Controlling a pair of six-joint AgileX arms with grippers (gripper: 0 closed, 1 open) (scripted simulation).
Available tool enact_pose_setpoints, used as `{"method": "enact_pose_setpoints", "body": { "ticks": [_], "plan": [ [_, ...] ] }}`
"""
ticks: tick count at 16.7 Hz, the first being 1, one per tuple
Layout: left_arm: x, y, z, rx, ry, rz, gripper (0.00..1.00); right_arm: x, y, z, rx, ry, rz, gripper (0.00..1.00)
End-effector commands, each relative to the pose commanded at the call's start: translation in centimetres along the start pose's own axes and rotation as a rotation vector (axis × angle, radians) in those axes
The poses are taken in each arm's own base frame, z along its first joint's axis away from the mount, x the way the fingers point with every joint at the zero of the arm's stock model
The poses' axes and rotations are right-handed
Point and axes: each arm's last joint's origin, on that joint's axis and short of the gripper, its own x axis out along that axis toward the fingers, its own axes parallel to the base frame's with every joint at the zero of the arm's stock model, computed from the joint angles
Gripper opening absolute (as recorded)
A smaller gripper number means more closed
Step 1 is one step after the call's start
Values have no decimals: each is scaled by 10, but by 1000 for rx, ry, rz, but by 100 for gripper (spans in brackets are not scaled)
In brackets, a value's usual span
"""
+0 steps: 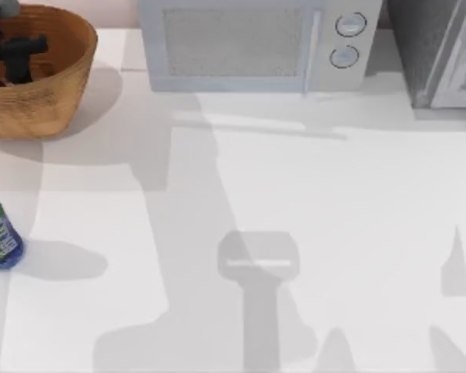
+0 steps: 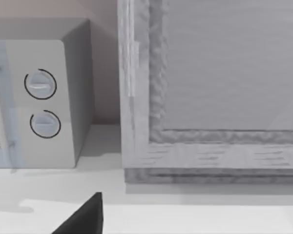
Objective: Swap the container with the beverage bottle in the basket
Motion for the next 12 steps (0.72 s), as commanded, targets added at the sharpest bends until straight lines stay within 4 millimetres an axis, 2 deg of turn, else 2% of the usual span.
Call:
{"method": "enact_pose_setpoints", "body": {
  "ticks": [3, 7, 9, 12],
  "plan": [
    [-25, -8, -6, 5, -43, 15, 0, 0, 0, 0, 0, 0, 0, 100],
    [-91, -36, -32, 45, -182, 47, 0, 0, 0, 0, 0, 0, 0, 100],
    [-130, -54, -59, 74, -281, 66, 0, 0, 0, 0, 0, 0, 0, 100],
    [-183, -79, -120, 120, -458, 96, 0, 0, 0, 0, 0, 0, 0, 100]
  ]
}}
